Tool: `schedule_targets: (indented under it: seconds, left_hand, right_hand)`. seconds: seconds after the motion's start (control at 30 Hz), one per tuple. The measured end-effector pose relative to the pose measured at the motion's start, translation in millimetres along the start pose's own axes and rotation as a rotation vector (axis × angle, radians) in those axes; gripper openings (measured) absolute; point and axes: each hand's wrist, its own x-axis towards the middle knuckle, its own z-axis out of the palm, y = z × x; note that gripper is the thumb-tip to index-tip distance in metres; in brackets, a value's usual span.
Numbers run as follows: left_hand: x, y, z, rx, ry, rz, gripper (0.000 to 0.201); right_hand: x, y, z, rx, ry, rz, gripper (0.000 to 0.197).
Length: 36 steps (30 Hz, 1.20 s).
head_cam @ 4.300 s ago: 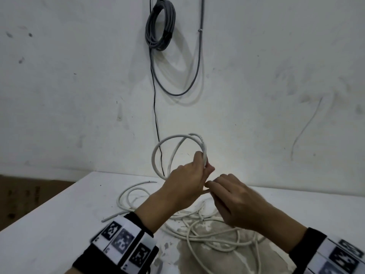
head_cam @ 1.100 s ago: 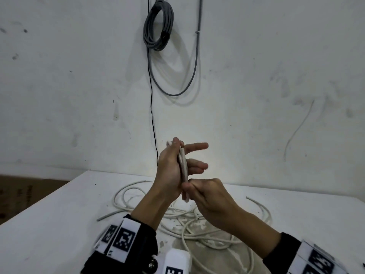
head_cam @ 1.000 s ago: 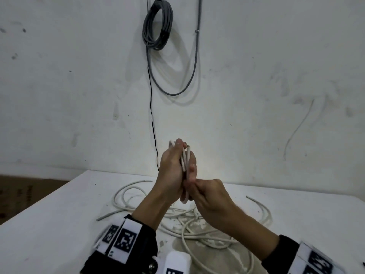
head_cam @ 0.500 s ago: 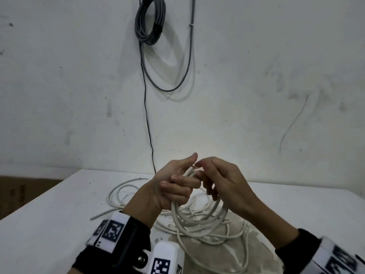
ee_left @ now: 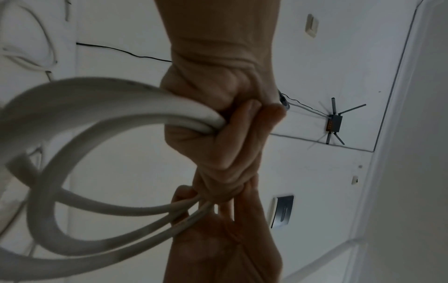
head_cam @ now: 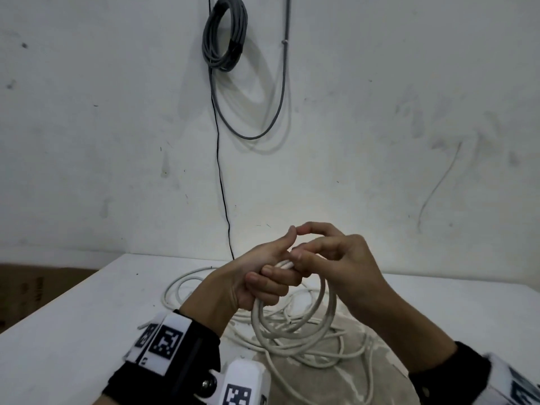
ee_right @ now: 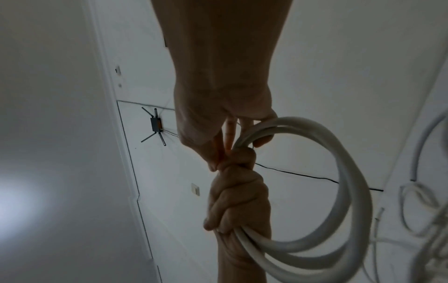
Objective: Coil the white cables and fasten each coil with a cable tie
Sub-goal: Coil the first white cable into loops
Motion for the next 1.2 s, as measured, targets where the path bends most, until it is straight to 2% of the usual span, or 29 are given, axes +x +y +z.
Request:
schedule_targets:
  seconds: [0.1,0.2,0.27,0.37,0.5,0.63,0.73,0.8,0.87,0.93,1.03,1.1,1.2]
  left_hand:
    - [-2,1,-4,-0.019,-0.109,-0.008,0.056]
    - [-2,-3,-5,-0.018,-0.138,0.010,0.050]
    - [-2,-3,-6,-0.036,-0.149,0.037,0.046]
    - [-4,0,-4,-0.041,-0.130,0.054,0.046]
    - [-7,1,-1,0.028,-0.064,0.069,0.041]
    - [-5,3,7,0.111,0.035,0.001,0.048]
    - [5,4,16,0.200,0.162,-0.004,0.057]
    - [9,5,17,0.237,0.203,0.013,0.061]
    - [10,6,18,0.260,0.227,0.049,0.053]
    - [8,7,16,0.308,0.242,0.120,0.045]
    - [6,8,17,0.475,0.289,0.250,0.041]
    - [6,8,14,0.602,0.411,0.331,0.046]
    - [4,1,5,0.533,0.529,0.393,0.054]
  right_hand:
    - [2,-11,-7,-0.007,-0.124,0.091,0.010]
    - [3,-21,-11,-0.149,-0.225,0.102,0.009]
    - [4,-24,-9,-0.164,-0.208,0.101,0.008]
    - [5,-22,-8,-0.048,-0.149,0.150,0.008]
    - [2,-18,-10,0.019,-0.124,0.182,0.007]
    - [2,-14,-9,-0.235,-0.141,0.176,0.010]
    - [-1,-8,1,-0.529,-0.082,0.080,0.026]
    - [-2,-5,2,-0.613,-0.063,0.057,0.045]
    - [0,-1,-3,-0.541,-0.082,0.092,0.058]
    - [2,1,-8,-0.462,-0.070,0.094,0.054]
    - [0,-1,-11,-0.309,0.047,0.064,0.047]
    - [-1,-3,-12,-0.269,0.123,0.028,0.045]
    - [-1,-2,-16,-0.178,0.279,0.003,0.038]
